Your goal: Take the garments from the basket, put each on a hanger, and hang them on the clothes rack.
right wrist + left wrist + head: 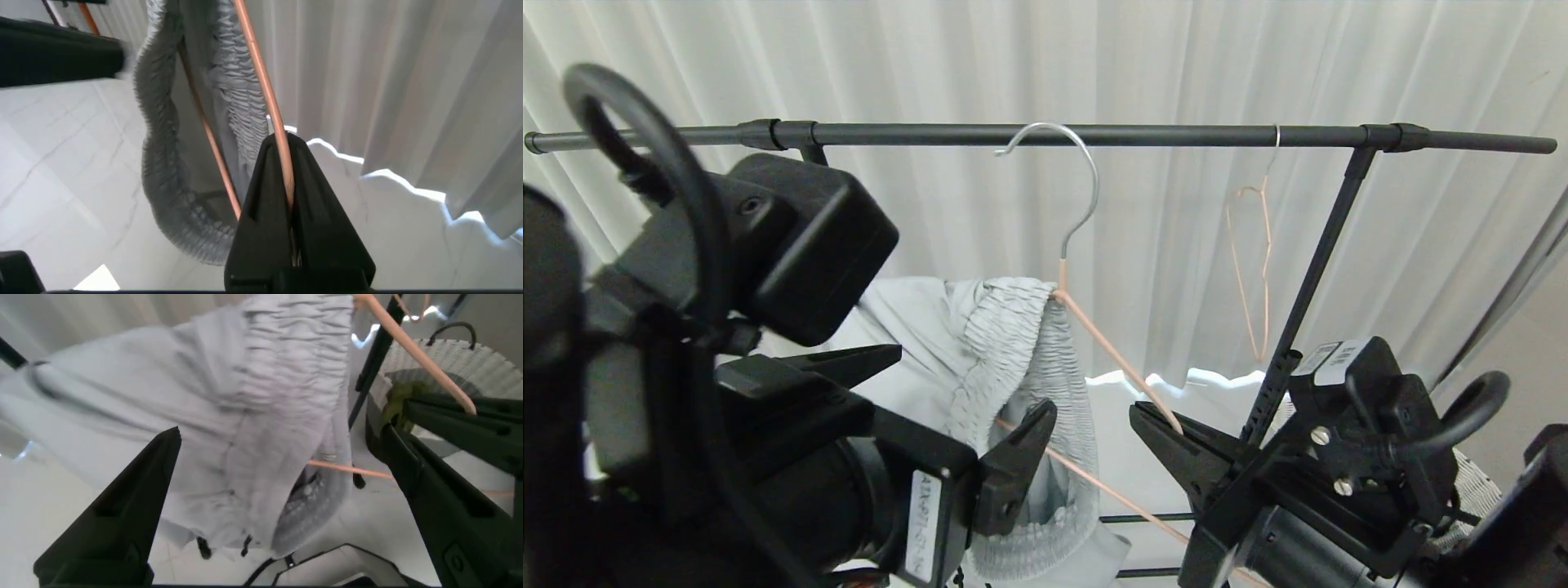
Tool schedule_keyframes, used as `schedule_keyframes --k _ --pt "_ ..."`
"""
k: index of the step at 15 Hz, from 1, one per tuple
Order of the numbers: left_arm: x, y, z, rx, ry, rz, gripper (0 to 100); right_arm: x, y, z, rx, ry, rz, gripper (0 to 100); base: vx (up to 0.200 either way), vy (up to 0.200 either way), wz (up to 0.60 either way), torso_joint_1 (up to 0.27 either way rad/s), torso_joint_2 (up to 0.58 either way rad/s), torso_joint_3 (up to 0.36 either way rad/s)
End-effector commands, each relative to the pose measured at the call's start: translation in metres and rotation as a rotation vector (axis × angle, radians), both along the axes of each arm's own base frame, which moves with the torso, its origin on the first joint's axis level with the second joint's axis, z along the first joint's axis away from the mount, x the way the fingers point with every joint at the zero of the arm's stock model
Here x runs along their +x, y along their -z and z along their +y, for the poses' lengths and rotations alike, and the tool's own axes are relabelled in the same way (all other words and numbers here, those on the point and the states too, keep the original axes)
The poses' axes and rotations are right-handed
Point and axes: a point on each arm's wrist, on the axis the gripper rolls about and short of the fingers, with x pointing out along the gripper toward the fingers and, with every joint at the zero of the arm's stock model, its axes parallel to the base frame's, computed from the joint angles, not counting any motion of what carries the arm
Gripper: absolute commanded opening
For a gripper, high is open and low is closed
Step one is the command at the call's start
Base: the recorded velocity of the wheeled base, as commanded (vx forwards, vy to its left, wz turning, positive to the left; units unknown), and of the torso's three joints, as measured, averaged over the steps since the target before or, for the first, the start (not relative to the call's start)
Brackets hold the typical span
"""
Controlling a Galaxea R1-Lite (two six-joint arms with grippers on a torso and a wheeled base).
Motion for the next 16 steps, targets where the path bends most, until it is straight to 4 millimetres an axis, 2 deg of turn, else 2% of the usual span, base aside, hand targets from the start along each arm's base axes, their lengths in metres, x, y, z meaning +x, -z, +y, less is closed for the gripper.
schedule_keyframes --k 1,5,7,12,14,16 --pt "-0.014 -0.004 0.025 0.011 0.045 -0.042 100 -0.003 -0.004 -0.014 0.013 0.006 -0.008 0 0.0 0.0 0.0 0.0 0.0 0.0" --pt "-0.03 0.008 0.078 0.191 0.146 -0.151 100 -0.012 0.002 -0.037 -0.011 0.008 -0.01 0 0.0 0.0 0.0 0.0 0.0 0.0" --pt "-0.035 0.007 0.092 0.204 0.221 -0.183 100 -0.017 0.006 -0.052 -0.018 0.008 -0.007 0 0.0 0.0 0.0 0.0 0.0 0.0" --pt "-0.027 0.006 0.093 0.221 0.397 -0.177 100 -0.031 0.019 -0.083 -0.073 -0.007 -0.036 0 0.0 0.0 0.0 0.0 0.0 0.0" --pt "-0.021 0.007 0.091 0.215 0.464 -0.167 100 -0.035 0.024 -0.089 -0.097 -0.02 -0.045 0 0.0 0.0 0.0 0.0 0.0 0.0" --pt "-0.006 0.01 0.085 0.183 0.524 -0.127 100 -0.038 0.025 -0.09 -0.104 -0.033 -0.049 0 0.0 0.0 0.0 0.0 0.0 0.0"
